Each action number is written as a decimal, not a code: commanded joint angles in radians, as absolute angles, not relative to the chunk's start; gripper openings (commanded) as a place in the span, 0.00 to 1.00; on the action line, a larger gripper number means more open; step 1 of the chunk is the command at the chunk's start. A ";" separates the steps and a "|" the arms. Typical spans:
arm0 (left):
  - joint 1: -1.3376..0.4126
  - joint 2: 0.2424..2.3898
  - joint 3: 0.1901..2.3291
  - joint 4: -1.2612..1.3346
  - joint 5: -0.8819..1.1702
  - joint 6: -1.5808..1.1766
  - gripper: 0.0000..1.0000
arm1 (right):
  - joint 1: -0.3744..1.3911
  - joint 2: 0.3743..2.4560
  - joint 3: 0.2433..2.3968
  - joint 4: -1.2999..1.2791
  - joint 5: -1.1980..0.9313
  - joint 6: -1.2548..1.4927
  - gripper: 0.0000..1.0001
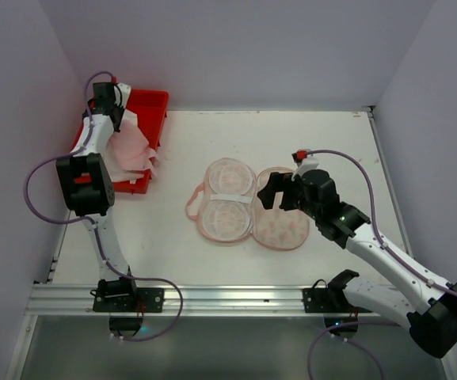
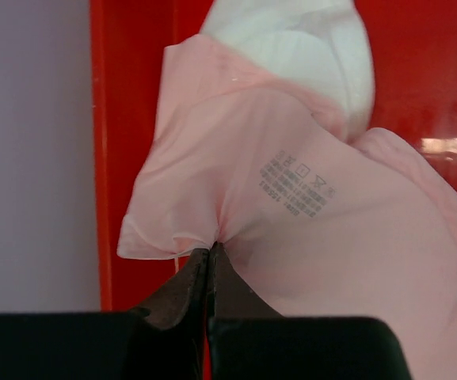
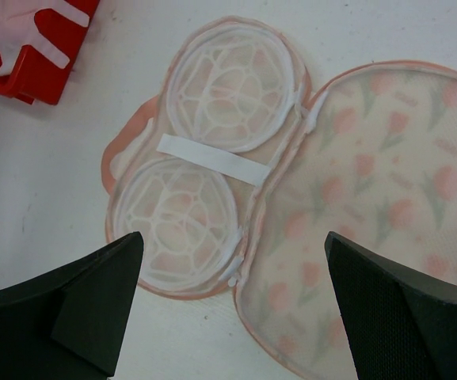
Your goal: Unzip the laundry bag and remove the bra
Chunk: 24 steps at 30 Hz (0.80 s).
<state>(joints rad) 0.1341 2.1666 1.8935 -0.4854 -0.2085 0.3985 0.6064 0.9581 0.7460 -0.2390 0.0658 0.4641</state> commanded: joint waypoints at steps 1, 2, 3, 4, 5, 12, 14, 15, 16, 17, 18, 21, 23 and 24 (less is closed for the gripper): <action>0.147 2.193 1.928 -0.333 -0.357 0.485 0.00 | 0.598 0.991 0.819 -0.265 0.139 0.474 0.99; 0.147 2.207 1.925 -0.316 -0.392 0.500 0.00 | 0.595 1.000 0.824 -0.290 0.150 0.488 0.99; 0.147 2.235 1.927 -0.299 -0.466 0.515 0.00 | 0.594 1.008 0.834 -0.302 0.159 0.495 0.99; 0.147 2.246 1.925 -0.252 -0.509 0.529 0.00 | 0.589 1.015 0.841 -0.314 0.160 0.503 0.99; 0.147 2.256 1.933 -0.241 -0.532 0.547 0.00 | 0.586 1.023 0.844 -0.333 0.156 0.514 0.99; 0.143 2.257 1.954 -0.130 -0.485 0.557 0.01 | 0.575 1.031 0.844 -0.345 0.141 0.531 0.99; 0.132 2.247 1.937 -0.117 -0.450 0.560 0.05 | 0.572 1.034 0.839 -0.347 0.144 0.541 0.99; 0.132 2.246 1.931 -0.100 -0.449 0.561 0.06 | 0.569 1.040 0.839 -0.348 0.143 0.545 0.99; 0.132 2.250 1.933 -0.089 -0.456 0.569 0.08 | 0.565 1.043 0.838 -0.353 0.141 0.551 0.99; 0.132 2.256 1.945 -0.087 -0.481 0.574 0.09 | 0.555 1.048 0.838 -0.365 0.144 0.566 0.99; 0.130 2.263 1.950 -0.090 -0.491 0.574 0.13 | 0.549 1.058 0.838 -0.373 0.152 0.574 0.99; 0.109 2.215 1.907 -0.097 -0.480 0.548 0.49 | 0.493 1.106 0.856 -0.442 0.178 0.626 0.99; 0.094 2.168 1.849 -0.097 -0.456 0.516 0.76 | 0.428 1.150 0.867 -0.486 0.176 0.684 0.99; 0.080 2.117 1.829 -0.101 -0.450 0.502 0.86 | 0.410 1.161 0.865 -0.494 0.172 0.702 0.99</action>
<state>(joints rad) 0.1173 2.2559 1.8740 -0.1436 -0.4622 0.5343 0.4698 1.1275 0.8242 -0.4160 0.1390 0.6094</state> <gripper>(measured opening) 0.804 0.986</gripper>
